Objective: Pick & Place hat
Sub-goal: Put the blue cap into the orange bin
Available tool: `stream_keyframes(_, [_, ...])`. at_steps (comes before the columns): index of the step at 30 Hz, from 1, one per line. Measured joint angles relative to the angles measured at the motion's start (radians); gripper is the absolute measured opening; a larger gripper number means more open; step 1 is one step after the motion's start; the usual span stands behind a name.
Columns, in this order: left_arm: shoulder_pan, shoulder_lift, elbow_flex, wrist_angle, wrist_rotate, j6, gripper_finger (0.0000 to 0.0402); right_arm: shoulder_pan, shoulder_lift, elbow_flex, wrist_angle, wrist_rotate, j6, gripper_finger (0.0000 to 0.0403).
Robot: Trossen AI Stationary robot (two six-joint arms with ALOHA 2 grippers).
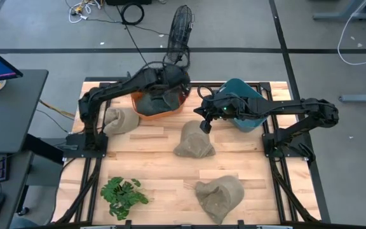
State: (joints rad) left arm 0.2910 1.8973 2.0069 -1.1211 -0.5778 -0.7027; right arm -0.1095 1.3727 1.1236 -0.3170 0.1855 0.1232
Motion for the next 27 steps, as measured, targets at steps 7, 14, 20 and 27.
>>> stream_keyframes(7, [0.104,0.037,-0.014,-0.106,0.076,-0.056,0.0004,0.000,0.000,0.001,-0.026,-0.002,0.003,0.0002])
stream_keyframes(14, [0.132,0.047,-0.053,-0.297,0.148,-0.141,0.0003,0.000,0.000,0.001,-0.047,-0.001,0.003,0.0002])
stream_keyframes(20, [0.129,0.047,-0.198,-0.274,0.207,-0.170,0.0003,0.000,0.000,0.001,-0.047,0.000,0.003,0.0002])
stream_keyframes(27, [0.119,0.047,-0.363,-0.124,0.211,-0.168,0.0003,0.000,0.000,0.001,-0.045,0.000,0.001,0.0002])
